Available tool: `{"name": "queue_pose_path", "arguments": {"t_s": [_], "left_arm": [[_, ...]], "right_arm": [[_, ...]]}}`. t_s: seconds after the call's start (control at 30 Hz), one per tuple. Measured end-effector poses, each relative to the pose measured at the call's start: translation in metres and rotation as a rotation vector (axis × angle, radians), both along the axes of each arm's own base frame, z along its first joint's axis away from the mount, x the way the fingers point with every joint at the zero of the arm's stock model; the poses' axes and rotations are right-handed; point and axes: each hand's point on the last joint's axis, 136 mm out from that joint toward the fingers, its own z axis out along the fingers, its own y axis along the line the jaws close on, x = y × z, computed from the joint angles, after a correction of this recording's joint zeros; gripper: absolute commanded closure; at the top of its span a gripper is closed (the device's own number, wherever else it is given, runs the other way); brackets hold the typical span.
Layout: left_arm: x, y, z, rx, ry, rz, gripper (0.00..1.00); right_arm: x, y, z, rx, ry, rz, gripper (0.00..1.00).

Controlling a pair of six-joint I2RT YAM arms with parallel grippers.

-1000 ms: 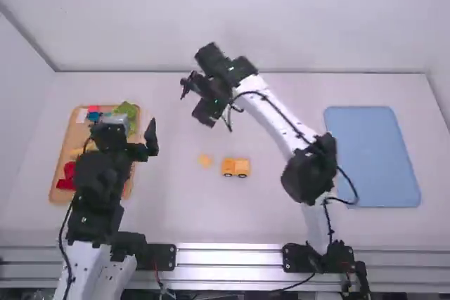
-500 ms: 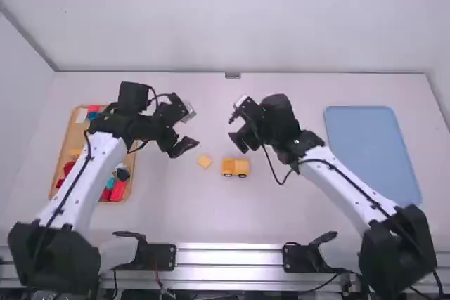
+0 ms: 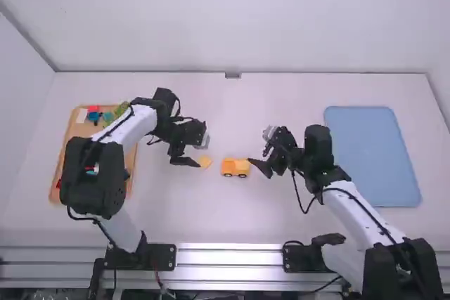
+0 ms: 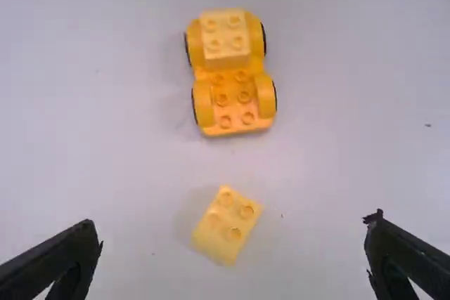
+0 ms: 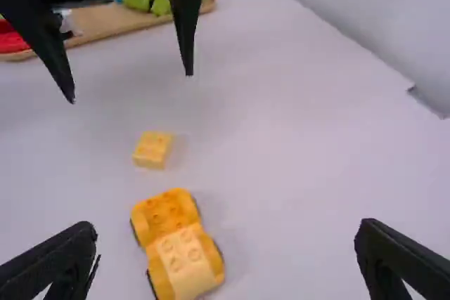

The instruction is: Assemble lego blocks to make yellow taxi

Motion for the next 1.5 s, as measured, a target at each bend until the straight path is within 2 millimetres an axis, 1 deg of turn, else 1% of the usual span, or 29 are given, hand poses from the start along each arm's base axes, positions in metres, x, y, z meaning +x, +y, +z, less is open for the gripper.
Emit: {"name": "queue_pose_path", "arguments": {"t_s": [0.07,0.1,0.13,0.2,0.3,0.37,0.43,0.47,0.5,0.57,0.6,0.7,0.9,1.0,1.1,1.2,1.37,1.43,1.5], "left_arm": [[-0.001,-0.003,0.003,-0.022,-0.008,-0.014,0.01],[-0.001,-0.003,0.003,-0.023,-0.009,-0.015,0.01],[0.001,-0.004,0.004,-0.032,-0.022,-0.021,0.01],[0.005,-0.006,0.004,-0.043,-0.046,-0.023,0.01],[0.017,-0.009,-0.002,-0.068,-0.106,-0.007,0.01],[0.018,-0.010,-0.011,-0.076,-0.110,0.012,0.01],[0.014,-0.010,-0.024,-0.079,-0.083,0.024,0.01],[0.007,-0.009,-0.036,-0.077,-0.042,0.032,0.01],[0.005,-0.008,-0.040,-0.076,-0.033,0.032,0.01],[-0.001,-0.006,-0.056,-0.078,-0.004,0.042,0.01],[0.000,-0.004,-0.062,-0.083,0.004,0.054,0.01],[0.007,0.001,-0.074,-0.115,0.021,0.095,0.01],[0.008,0.008,-0.084,-0.157,0.058,0.120,0.01],[0.005,0.005,-0.089,-0.157,0.053,0.099,0.01],[0.010,0.000,-0.093,-0.162,-0.008,0.079,0.00],[0.010,-0.008,-0.100,-0.183,-0.051,0.082,0.15],[0.006,-0.010,-0.102,-0.210,-0.024,0.123,0.22],[0.004,-0.006,-0.104,-0.211,0.007,0.152,0.28],[0.001,-0.002,-0.105,-0.212,0.025,0.166,0.28]], "right_arm": [[0.004,0.000,0.016,0.054,-0.053,0.018,0.02],[0.004,0.000,0.018,0.062,-0.060,0.022,0.01],[0.005,0.000,0.027,0.091,-0.079,0.036,0.02],[0.004,-0.001,0.030,0.112,-0.072,0.043,0.02],[0.002,-0.003,0.029,0.128,-0.048,0.047,0.02],[0.001,-0.002,0.031,0.135,-0.052,0.052,0.02],[-0.002,0.000,0.030,0.140,-0.054,0.065,0.02],[-0.004,0.003,0.028,0.142,-0.052,0.076,0.02],[-0.005,0.004,0.027,0.142,-0.050,0.081,0.02],[-0.010,0.009,0.022,0.143,-0.032,0.099,0.02],[-0.013,0.012,0.020,0.143,-0.026,0.111,0.02],[-0.016,0.019,0.021,0.142,-0.029,0.129,0.02],[-0.018,0.027,0.019,0.127,-0.034,0.134,0.02],[-0.017,0.031,0.017,0.112,-0.039,0.123,0.02],[-0.017,0.033,0.018,0.107,-0.049,0.122,0.02],[-0.017,0.035,0.019,0.105,-0.056,0.121,0.02],[-0.016,0.034,0.018,0.103,-0.052,0.113,0.02],[-0.016,0.034,0.018,0.102,-0.053,0.113,0.02],[-0.016,0.034,0.018,0.103,-0.052,0.113,0.02]]}}
